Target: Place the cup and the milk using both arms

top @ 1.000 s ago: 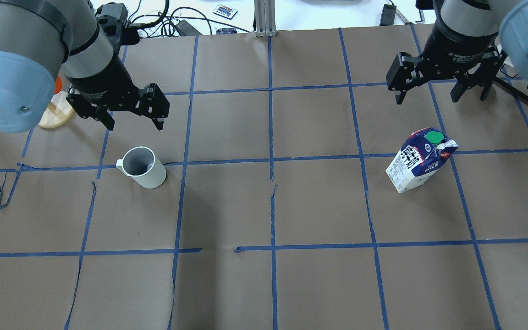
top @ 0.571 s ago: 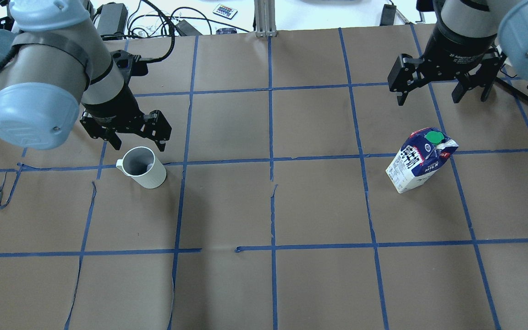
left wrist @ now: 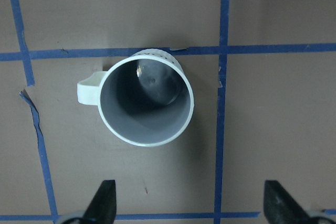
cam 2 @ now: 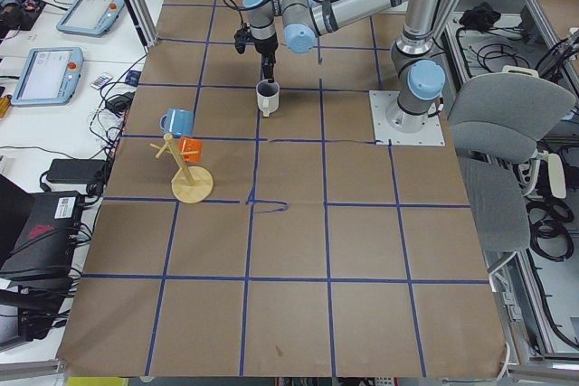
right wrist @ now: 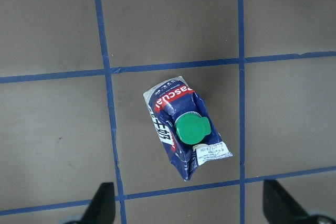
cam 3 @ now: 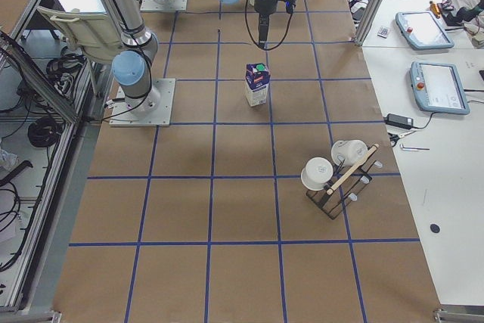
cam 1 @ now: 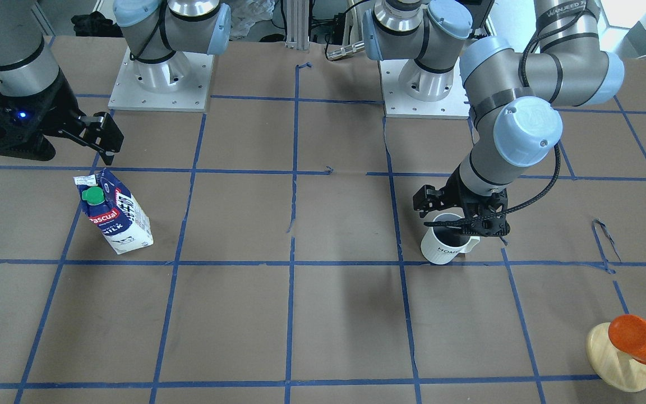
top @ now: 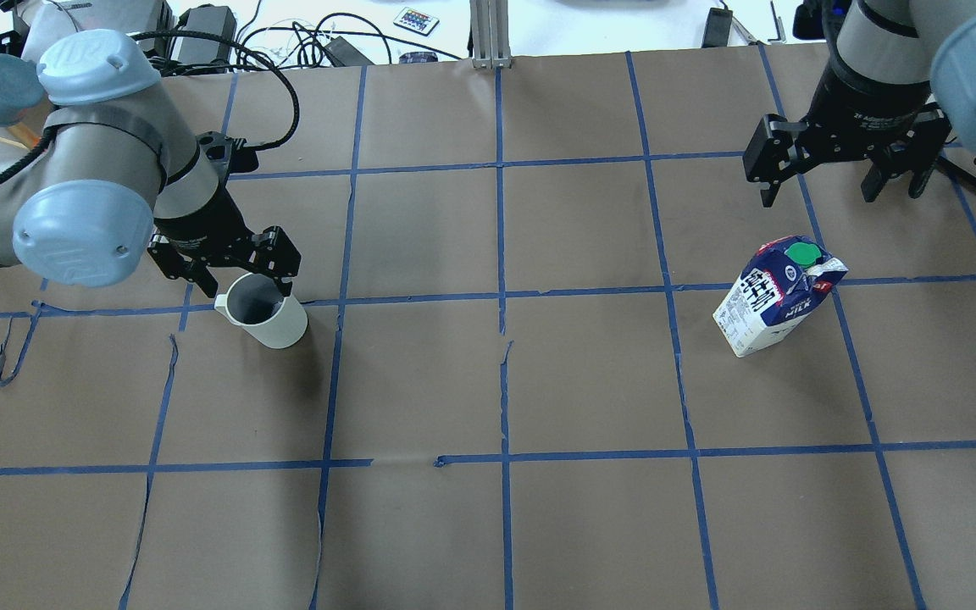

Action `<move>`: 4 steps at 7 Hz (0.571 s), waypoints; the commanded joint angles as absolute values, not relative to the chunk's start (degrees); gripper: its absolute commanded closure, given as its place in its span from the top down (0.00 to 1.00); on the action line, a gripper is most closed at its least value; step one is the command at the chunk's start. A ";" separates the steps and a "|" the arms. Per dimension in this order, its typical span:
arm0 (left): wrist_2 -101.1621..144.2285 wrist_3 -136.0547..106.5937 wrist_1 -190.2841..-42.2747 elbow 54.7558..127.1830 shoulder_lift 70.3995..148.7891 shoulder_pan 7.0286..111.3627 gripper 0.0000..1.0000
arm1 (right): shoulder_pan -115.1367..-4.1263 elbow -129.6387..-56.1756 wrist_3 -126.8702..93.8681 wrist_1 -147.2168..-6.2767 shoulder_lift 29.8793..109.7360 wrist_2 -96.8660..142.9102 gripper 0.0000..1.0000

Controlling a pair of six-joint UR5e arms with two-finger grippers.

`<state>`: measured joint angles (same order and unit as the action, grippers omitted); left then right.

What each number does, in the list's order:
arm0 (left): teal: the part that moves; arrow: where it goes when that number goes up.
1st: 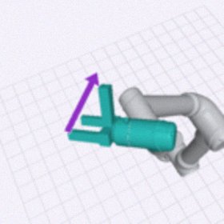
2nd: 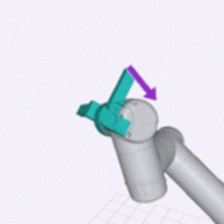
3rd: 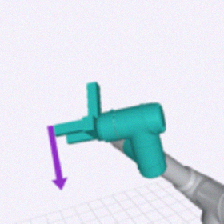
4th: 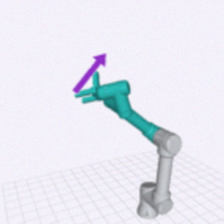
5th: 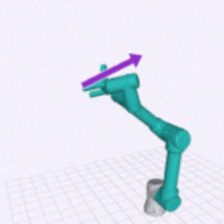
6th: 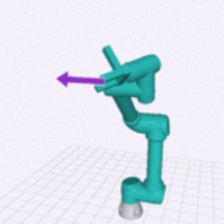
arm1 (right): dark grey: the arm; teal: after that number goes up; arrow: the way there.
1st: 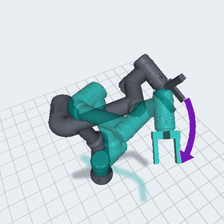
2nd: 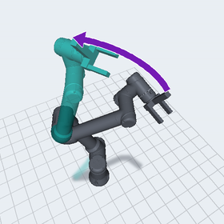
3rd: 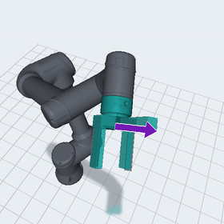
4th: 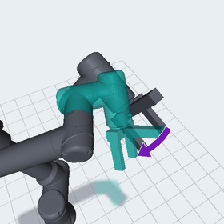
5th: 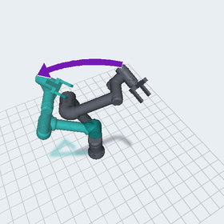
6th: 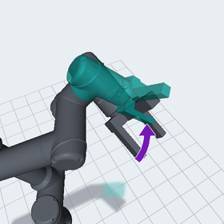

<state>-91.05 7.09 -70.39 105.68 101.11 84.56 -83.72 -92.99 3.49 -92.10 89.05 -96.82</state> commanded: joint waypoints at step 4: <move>-91.58 7.21 -65.83 105.73 106.96 85.69 0.27 | -83.50 -97.37 13.15 -92.37 86.49 -96.77 1.00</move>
